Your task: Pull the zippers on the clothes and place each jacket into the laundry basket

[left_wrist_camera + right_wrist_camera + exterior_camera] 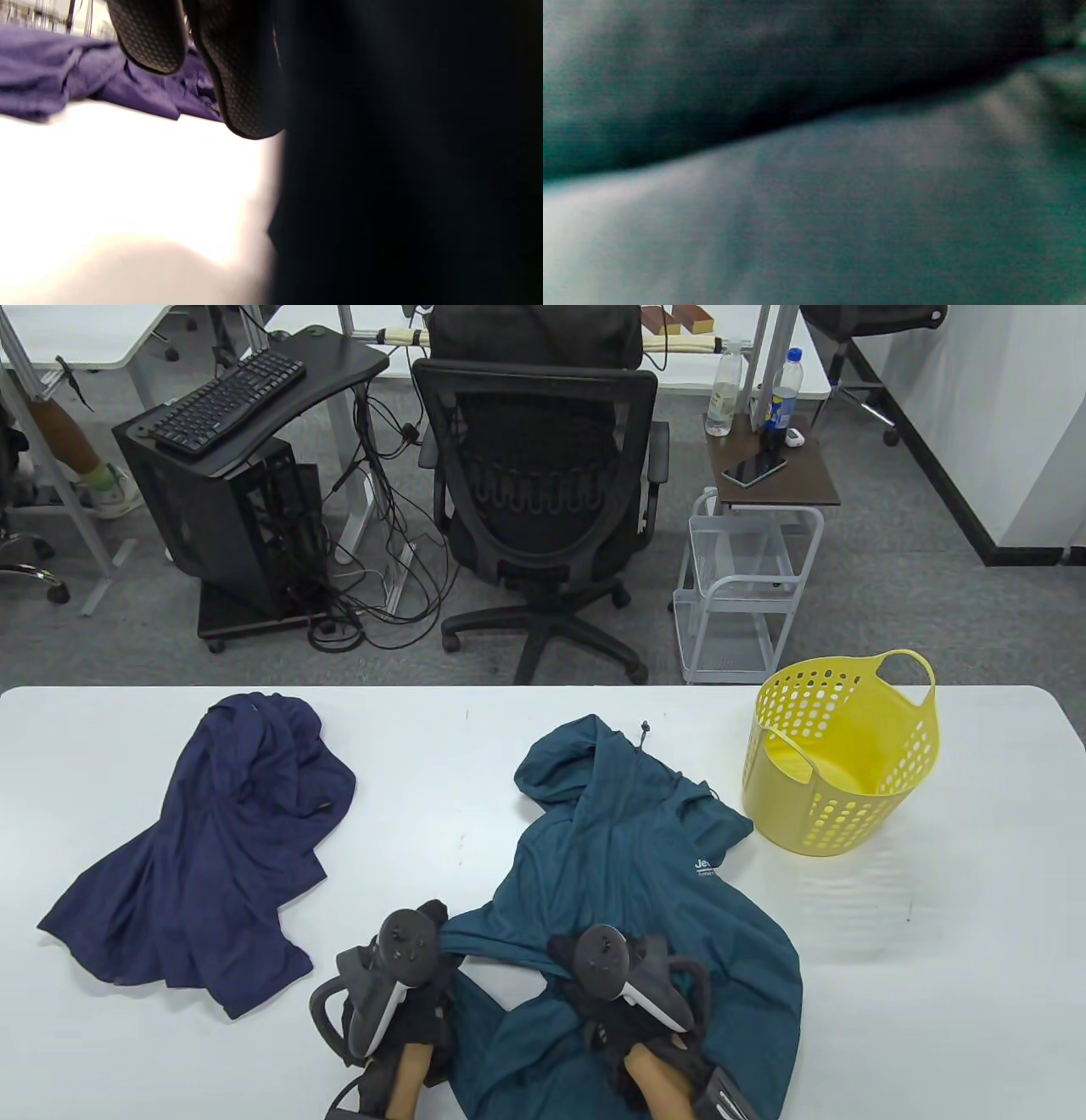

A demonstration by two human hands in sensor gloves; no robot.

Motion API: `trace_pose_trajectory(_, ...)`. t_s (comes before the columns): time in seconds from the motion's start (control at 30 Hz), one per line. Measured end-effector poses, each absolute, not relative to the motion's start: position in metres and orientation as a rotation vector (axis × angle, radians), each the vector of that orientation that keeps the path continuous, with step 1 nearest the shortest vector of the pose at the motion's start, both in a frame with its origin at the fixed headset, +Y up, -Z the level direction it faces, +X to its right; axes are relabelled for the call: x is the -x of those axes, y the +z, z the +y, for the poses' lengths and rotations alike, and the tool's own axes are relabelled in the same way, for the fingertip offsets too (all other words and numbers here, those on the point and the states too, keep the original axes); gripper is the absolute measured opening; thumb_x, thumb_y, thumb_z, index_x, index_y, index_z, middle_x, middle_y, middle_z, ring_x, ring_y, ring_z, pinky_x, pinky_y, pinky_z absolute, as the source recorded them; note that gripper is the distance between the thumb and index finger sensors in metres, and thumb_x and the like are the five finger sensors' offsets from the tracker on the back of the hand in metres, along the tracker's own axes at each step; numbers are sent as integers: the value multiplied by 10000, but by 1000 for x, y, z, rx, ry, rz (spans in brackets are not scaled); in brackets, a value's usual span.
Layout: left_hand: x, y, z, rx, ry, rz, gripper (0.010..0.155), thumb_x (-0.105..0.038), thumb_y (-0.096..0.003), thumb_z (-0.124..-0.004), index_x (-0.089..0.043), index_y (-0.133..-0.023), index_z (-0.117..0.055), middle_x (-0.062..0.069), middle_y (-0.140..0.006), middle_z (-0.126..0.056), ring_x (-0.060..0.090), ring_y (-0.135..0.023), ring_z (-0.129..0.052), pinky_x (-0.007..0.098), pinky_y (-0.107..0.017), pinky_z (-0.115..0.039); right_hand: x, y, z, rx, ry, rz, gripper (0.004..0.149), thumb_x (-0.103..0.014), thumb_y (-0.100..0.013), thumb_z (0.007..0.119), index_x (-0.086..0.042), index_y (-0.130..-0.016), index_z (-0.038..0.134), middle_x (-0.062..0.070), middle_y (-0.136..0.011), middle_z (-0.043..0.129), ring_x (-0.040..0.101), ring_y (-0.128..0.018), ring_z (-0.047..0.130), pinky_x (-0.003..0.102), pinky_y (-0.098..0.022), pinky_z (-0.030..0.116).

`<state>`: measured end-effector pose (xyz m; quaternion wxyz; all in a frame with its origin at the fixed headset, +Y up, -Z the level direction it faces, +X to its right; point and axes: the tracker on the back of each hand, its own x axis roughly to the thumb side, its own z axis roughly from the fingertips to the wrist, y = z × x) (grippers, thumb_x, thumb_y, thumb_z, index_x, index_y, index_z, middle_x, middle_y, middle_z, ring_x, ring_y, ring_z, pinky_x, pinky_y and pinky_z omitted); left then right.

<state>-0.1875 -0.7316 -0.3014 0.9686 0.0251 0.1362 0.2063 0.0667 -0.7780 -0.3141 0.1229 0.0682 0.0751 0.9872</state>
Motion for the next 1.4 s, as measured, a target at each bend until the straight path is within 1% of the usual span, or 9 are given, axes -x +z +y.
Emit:
trace_pose_trajectory(0.17, 192, -300, -743, 42, 780, 198, 456, -470, -377, -751, -359, -813, -825, -154, -391, -1015, 154, -585, -1026, 617, -610, -695, -69, -317, -779, -162, 2871, 244, 497, -499, -512, 738, -426, -1002, 699, -138, -1126, 689, 253, -985, 699, 579, -732, 506)
trace_pose_trajectory(0.27, 188, -297, -733, -32, 559, 176, 467, -510, -353, -767, -328, -772, -860, -134, -277, -980, 166, -488, -1021, 621, -587, -709, -70, -317, -779, -151, 2874, 251, 494, -489, -512, 741, -411, -999, 712, -145, -1128, 678, 246, -988, 689, 579, -733, 501)
trace_pose_trajectory(0.3, 187, -293, -727, -70, 378, 160, 471, -531, -342, -775, -338, -763, -863, -144, -270, -976, 156, -477, -1021, 613, -584, -718, -71, -317, -778, -142, 2877, 247, 490, -490, -513, 739, -412, -997, 715, -146, -1127, 680, 246, -989, 689, 580, -733, 502)
trace_pose_trajectory(0.43, 182, -279, -712, -152, -161, 117, 568, -646, -271, -784, -407, -786, -809, -221, -326, -959, 96, -532, -1000, 575, -619, -716, -73, -318, -780, -122, 2867, 258, 483, -494, -520, 728, -418, -997, 712, -158, -1128, 671, 237, -990, 677, 577, -735, 496)
trace_pose_trajectory(0.67, 174, -255, -710, -192, -432, 55, 549, -587, -300, -785, -430, -827, -777, -218, -507, -971, 132, -659, -951, 601, -661, -657, -69, -316, -780, -99, 2891, 273, 475, -495, -533, 706, -432, -1004, 693, -171, -1147, 631, 240, -1005, 649, 591, -738, 485)
trace_pose_trajectory(0.83, 173, -251, -714, -209, -514, 69, 491, -524, -338, -776, -448, -824, -784, -196, -623, -939, 151, -717, -914, 603, -670, -642, -71, -315, -779, -108, 2874, 238, 470, -496, -526, 712, -427, -991, 715, -160, -1129, 681, 247, -996, 684, 590, -731, 508)
trace_pose_trajectory(1.03, 177, -259, -718, 15, -592, 141, 508, -467, -368, -718, -463, -876, -719, -177, -773, -839, 181, -817, -817, 605, -706, -584, -76, -316, -773, -49, 2853, 105, 459, -492, -516, 729, -414, -968, 760, -140, -1051, 830, 281, -928, 815, 578, -699, 602)
trace_pose_trajectory(1.27, 204, -257, -696, -105, -352, 228, 451, -429, -386, -737, -488, -831, -776, -172, -865, -924, 189, -816, -912, 581, -682, -640, -88, -318, -771, -6, 2812, 66, 456, -484, -512, 734, -399, -957, 777, -117, -1000, 891, 285, -883, 866, 568, -681, 629)
trace_pose_trajectory(1.4, 227, -252, -684, -112, -248, 292, 431, -420, -385, -768, -470, -810, -814, -182, -814, -987, 178, -770, -967, 576, -669, -661, -88, -319, -772, -17, 2802, 94, 456, -486, -510, 735, -401, -956, 779, -113, -1004, 887, 288, -888, 855, 567, -685, 620)
